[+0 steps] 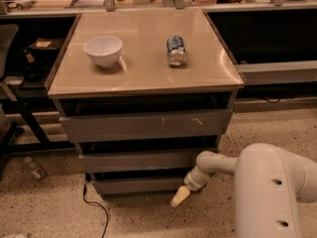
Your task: Open bottom drawer
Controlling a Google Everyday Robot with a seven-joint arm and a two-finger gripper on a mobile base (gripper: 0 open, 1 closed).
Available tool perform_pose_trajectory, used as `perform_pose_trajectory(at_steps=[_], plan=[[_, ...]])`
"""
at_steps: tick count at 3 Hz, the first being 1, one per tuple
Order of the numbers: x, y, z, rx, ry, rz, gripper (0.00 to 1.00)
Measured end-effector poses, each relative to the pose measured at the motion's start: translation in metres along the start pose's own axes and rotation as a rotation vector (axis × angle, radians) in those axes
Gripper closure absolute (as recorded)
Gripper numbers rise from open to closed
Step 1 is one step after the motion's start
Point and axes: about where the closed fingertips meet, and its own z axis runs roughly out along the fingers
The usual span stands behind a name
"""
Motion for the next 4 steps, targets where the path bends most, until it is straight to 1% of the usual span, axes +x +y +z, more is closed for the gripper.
perform_pose_trajectory(at_steps=[1,2,3,4], plan=[[0.001,-0.022,0.006,0.022,-0.013,0.016,0.00],[0.005,-0.037,0.012,0.037,-0.020,0.025,0.00],[0.005,-0.049,0.015,0.052,-0.026,0.024,0.00],[0.005,-0.056,0.019,0.056,-0.026,0.016,0.00]])
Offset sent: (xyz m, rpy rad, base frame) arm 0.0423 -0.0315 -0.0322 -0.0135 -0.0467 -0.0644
